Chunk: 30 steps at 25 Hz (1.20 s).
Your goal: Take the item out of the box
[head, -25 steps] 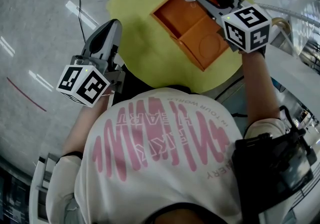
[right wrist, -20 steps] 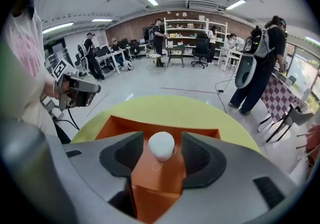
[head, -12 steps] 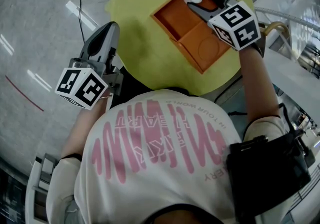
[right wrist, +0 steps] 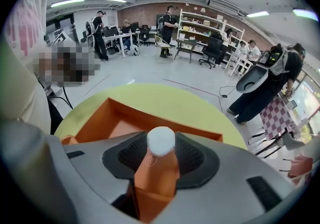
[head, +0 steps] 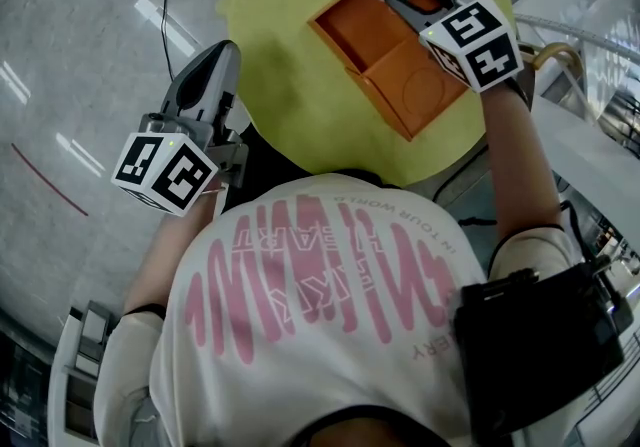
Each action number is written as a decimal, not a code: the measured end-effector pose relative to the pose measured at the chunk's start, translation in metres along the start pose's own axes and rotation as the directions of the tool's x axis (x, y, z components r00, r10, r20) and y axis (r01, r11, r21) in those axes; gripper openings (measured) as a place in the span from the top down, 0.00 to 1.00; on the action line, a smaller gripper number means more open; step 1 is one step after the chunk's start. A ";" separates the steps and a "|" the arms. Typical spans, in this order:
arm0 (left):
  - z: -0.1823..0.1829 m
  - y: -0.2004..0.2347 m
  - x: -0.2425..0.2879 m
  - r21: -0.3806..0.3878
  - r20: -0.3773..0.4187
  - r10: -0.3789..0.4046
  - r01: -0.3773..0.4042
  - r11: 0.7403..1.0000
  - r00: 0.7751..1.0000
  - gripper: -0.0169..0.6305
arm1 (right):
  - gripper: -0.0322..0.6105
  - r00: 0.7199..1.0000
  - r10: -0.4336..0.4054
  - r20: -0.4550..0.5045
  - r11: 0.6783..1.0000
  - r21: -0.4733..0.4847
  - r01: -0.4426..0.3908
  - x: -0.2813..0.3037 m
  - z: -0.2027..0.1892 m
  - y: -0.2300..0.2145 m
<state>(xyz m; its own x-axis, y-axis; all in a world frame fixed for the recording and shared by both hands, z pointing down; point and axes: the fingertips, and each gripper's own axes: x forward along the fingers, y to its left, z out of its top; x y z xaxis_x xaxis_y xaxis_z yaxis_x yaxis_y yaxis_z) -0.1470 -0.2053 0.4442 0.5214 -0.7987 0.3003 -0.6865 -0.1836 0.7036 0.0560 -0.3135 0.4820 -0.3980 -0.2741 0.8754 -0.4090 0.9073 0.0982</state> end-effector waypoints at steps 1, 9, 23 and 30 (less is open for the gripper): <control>0.000 0.000 -0.001 0.000 0.001 0.000 0.000 1.000 1.000 0.96 | 0.69 1.000 -0.001 -0.002 1.000 -0.004 0.001 0.000 0.000 0.000; -0.001 -0.002 -0.009 0.000 0.007 0.005 -0.005 1.000 1.000 0.96 | 0.70 0.999 0.011 -0.037 0.999 -0.031 -0.012 0.000 -0.001 0.001; -0.011 0.006 -0.020 -0.022 0.003 0.020 -0.020 1.000 1.000 0.96 | 0.73 0.998 0.029 -0.052 0.999 0.026 -0.027 0.004 -0.004 -0.002; -0.010 0.008 -0.033 -0.038 0.025 0.027 -0.026 0.999 0.999 0.96 | 0.73 0.997 0.020 -0.075 1.000 0.026 -0.018 0.004 -0.003 0.001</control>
<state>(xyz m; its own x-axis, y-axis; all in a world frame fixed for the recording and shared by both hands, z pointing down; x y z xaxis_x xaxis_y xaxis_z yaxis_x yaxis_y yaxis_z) -0.1647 -0.1744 0.4458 0.4903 -0.8172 0.3030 -0.6799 -0.1411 0.7196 0.0562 -0.3126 0.4865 -0.3436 -0.2318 0.9101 -0.4229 0.9034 0.0704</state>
